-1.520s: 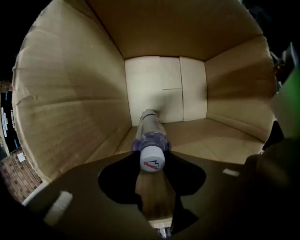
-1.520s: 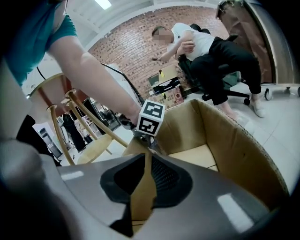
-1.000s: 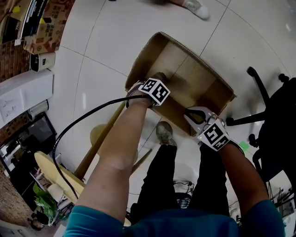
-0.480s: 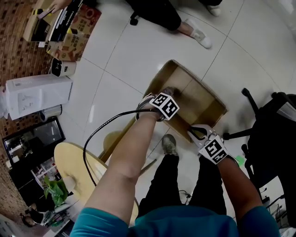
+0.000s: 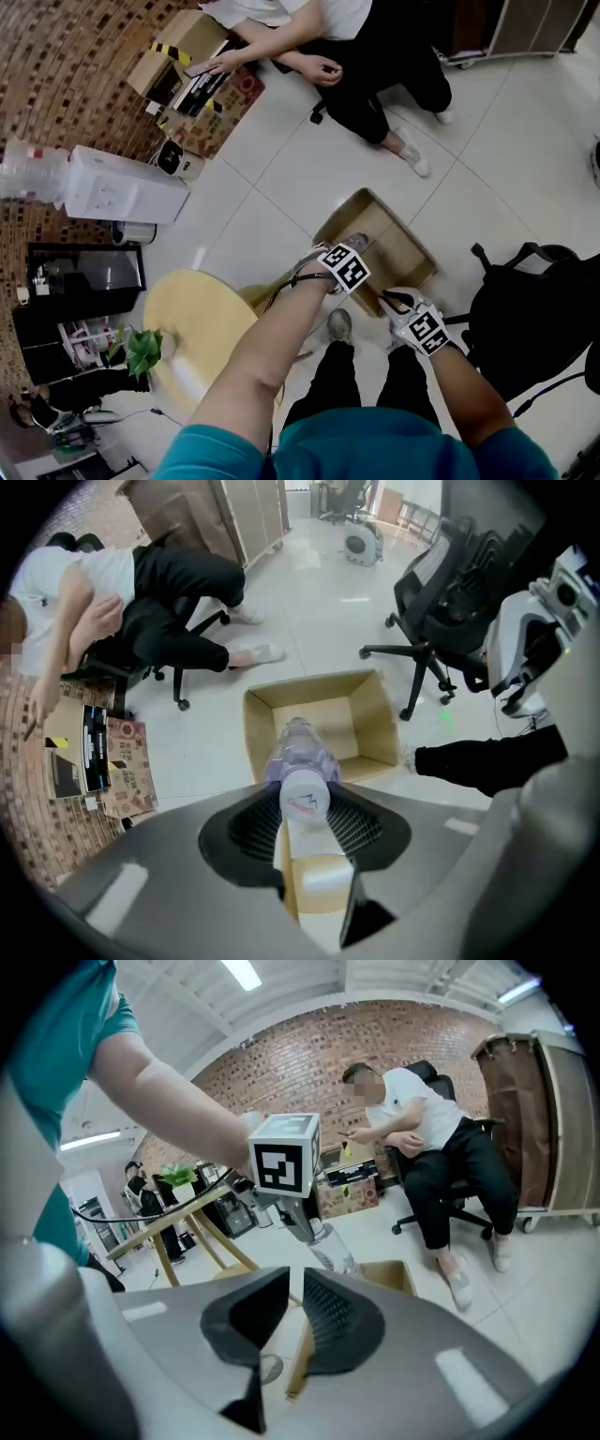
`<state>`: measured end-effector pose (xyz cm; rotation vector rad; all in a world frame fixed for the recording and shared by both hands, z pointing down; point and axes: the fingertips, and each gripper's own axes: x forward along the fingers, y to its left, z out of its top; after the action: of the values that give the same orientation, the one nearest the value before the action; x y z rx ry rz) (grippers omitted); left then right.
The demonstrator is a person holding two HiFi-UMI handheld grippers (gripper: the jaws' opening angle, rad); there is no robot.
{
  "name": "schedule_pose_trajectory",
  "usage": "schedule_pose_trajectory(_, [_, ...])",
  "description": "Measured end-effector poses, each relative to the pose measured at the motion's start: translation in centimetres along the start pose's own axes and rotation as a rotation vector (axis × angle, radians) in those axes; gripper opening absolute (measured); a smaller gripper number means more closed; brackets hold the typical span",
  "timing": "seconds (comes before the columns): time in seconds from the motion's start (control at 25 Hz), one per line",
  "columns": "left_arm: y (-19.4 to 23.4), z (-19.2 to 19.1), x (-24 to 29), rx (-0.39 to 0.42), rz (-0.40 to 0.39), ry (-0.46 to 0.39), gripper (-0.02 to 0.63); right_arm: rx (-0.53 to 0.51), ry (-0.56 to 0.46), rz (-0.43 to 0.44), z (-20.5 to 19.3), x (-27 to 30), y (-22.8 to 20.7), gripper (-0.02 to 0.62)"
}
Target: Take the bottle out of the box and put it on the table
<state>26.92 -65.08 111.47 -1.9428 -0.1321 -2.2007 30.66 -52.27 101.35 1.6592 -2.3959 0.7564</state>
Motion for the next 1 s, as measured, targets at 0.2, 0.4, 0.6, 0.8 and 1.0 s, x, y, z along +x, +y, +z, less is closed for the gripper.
schedule_pose_trajectory(0.2, [-3.7,-1.2,-9.3,-0.035,-0.002,-0.018,0.153,0.000,-0.025,0.057,5.3,-5.1,3.3,0.044])
schedule_pose_trajectory(0.4, [-7.4,-3.1,-19.4,-0.108,0.034,-0.090,0.153,-0.055,-0.049,0.150,12.0,-10.3,7.1,0.044])
schedule_pose_trajectory(0.6, [-10.9,-8.2,-29.3,-0.219,0.037,-0.165,0.153,-0.114,-0.077,0.220,19.7,-14.6,11.7,0.044])
schedule_pose_trajectory(0.8, [-13.7,-14.7,-36.5,-0.320,0.102,-0.213,0.153,-0.139,-0.100,0.280,23.9,-17.0,15.7,0.044])
schedule_pose_trajectory(1.0, [-16.5,-21.2,-42.1,-0.392,0.191,-0.260,0.153,-0.173,-0.093,0.364,25.3,-17.5,19.9,0.045])
